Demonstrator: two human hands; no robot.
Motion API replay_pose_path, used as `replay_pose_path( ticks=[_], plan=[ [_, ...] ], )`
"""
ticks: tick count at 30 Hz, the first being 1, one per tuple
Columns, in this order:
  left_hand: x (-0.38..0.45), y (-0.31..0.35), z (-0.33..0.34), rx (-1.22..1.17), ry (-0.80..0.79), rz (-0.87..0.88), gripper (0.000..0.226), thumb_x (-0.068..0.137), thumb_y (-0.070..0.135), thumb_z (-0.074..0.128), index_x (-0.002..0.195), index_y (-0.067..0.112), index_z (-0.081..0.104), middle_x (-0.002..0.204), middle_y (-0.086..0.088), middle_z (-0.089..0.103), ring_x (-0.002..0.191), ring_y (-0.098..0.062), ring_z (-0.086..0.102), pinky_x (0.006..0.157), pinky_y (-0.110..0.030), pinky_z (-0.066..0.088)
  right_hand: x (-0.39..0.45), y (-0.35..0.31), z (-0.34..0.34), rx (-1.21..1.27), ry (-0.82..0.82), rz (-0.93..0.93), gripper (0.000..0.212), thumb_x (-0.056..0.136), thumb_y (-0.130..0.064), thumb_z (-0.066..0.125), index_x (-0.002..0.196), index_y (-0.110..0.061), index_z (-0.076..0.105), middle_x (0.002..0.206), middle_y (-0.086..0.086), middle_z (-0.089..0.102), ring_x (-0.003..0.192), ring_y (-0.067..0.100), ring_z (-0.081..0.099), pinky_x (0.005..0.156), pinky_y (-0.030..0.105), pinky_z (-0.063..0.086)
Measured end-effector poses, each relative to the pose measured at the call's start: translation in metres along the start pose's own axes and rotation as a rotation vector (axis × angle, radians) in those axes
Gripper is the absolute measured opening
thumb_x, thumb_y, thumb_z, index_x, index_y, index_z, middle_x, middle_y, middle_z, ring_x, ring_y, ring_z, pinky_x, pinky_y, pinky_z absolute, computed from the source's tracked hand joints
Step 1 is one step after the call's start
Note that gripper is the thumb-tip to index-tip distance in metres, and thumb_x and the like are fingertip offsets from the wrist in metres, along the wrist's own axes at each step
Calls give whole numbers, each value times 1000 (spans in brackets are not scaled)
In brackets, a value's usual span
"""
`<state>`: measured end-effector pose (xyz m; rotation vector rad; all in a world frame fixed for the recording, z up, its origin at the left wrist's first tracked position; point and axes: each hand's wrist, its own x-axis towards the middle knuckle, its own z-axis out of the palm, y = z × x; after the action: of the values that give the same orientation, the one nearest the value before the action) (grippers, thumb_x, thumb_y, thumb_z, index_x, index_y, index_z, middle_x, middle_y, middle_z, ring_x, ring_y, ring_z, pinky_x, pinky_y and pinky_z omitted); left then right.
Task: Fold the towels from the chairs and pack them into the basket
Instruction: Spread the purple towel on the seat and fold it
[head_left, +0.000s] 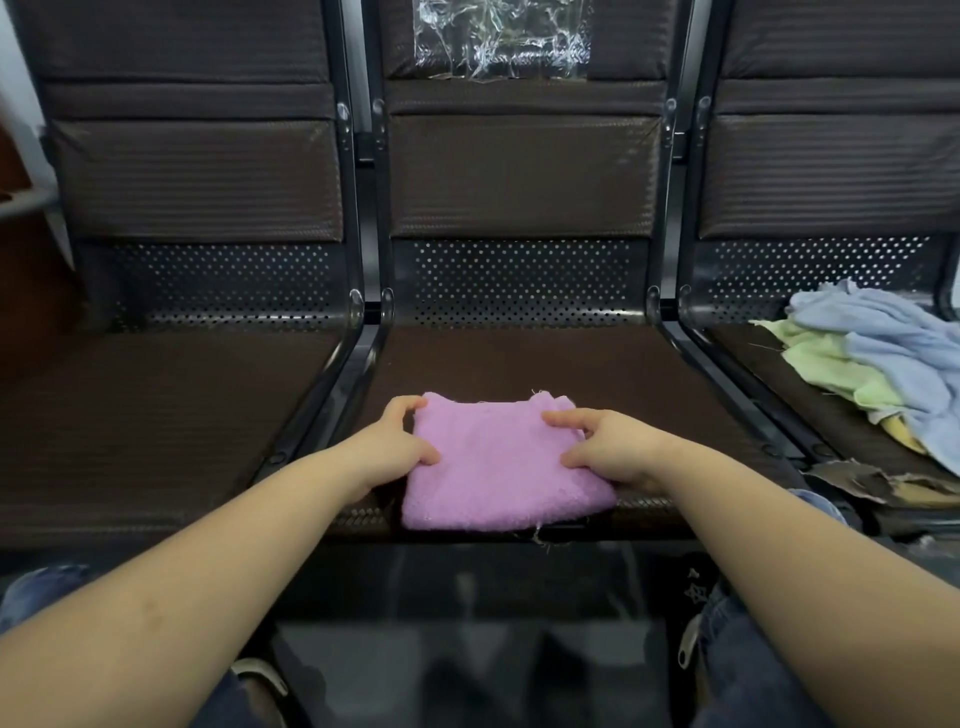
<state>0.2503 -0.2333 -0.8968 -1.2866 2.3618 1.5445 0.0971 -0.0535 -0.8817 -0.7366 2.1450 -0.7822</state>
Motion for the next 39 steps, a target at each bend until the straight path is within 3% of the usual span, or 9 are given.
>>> replay_pose_path(
  ticks=[7, 10, 12, 18, 24, 27, 31, 34, 39],
  plan=[
    [-6, 7, 2, -352, -283, -85, 57, 92, -5, 45, 139, 27, 45, 122, 0, 54, 105, -21, 54, 80, -31, 47, -8, 7, -13, 276, 3, 38, 56, 83, 15, 52, 131, -15, 57, 141, -3, 47, 108, 12, 48, 86, 24, 48],
    [-5, 12, 3, -431, -303, -146, 52, 91, -5, 45, 135, 22, 51, 129, -9, 53, 108, -24, 53, 84, -37, 48, -11, 9, -18, 376, -13, 114, 46, 86, 5, 60, 127, -14, 60, 116, 0, 61, 101, 17, 57, 91, 30, 49],
    [-5, 18, 7, -447, -307, -166, 49, 89, -4, 46, 131, 19, 53, 131, -10, 52, 104, -22, 55, 77, -34, 50, -10, 8, -22, 398, 10, 153, 42, 86, 2, 61, 124, -15, 62, 119, 5, 62, 103, 21, 58, 85, 30, 51],
    [-3, 50, 35, -527, -222, -107, 45, 87, 3, 41, 126, 17, 58, 96, -8, 64, 73, -22, 60, 59, -24, 51, -24, 15, -48, 558, 87, 224, 37, 87, -2, 46, 116, -14, 64, 91, 6, 62, 78, 21, 55, 73, 30, 46],
    [-9, 94, 101, -509, -245, 99, 53, 83, -2, 45, 130, 20, 57, 129, -7, 55, 94, -20, 58, 70, -24, 48, -57, 76, -87, 776, 287, 195, 48, 83, -3, 45, 121, -27, 63, 122, 8, 57, 91, 27, 57, 71, 32, 49],
    [-20, 120, 138, -378, -337, 219, 58, 84, -5, 46, 135, 22, 52, 134, -3, 50, 96, -17, 56, 71, -22, 48, -91, 116, -104, 842, 408, 137, 50, 84, 2, 44, 112, -33, 65, 126, 6, 56, 97, 27, 58, 77, 33, 50],
    [-30, 153, 190, -38, -518, 392, 76, 69, 7, 62, 140, 28, 46, 150, -2, 37, 131, -30, 43, 111, -43, 33, -149, 177, -110, 906, 618, 118, 58, 81, 9, 44, 118, -31, 64, 128, -1, 55, 107, 25, 59, 86, 33, 48],
    [-46, 172, 235, 205, -694, 481, 88, 63, 18, 68, 144, 34, 38, 150, 2, 38, 127, -31, 48, 107, -43, 39, -201, 218, -106, 880, 794, 130, 62, 79, 14, 46, 117, -32, 62, 123, 0, 59, 103, 17, 56, 83, 24, 45],
    [-79, 189, 312, 459, -876, 685, 81, 81, 13, 70, 148, 31, 28, 152, 7, 31, 119, -9, 48, 92, -19, 39, -277, 267, -87, 811, 926, 217, 55, 75, 7, 63, 104, -40, 64, 114, -1, 64, 95, 11, 55, 81, 23, 46]
  ],
)
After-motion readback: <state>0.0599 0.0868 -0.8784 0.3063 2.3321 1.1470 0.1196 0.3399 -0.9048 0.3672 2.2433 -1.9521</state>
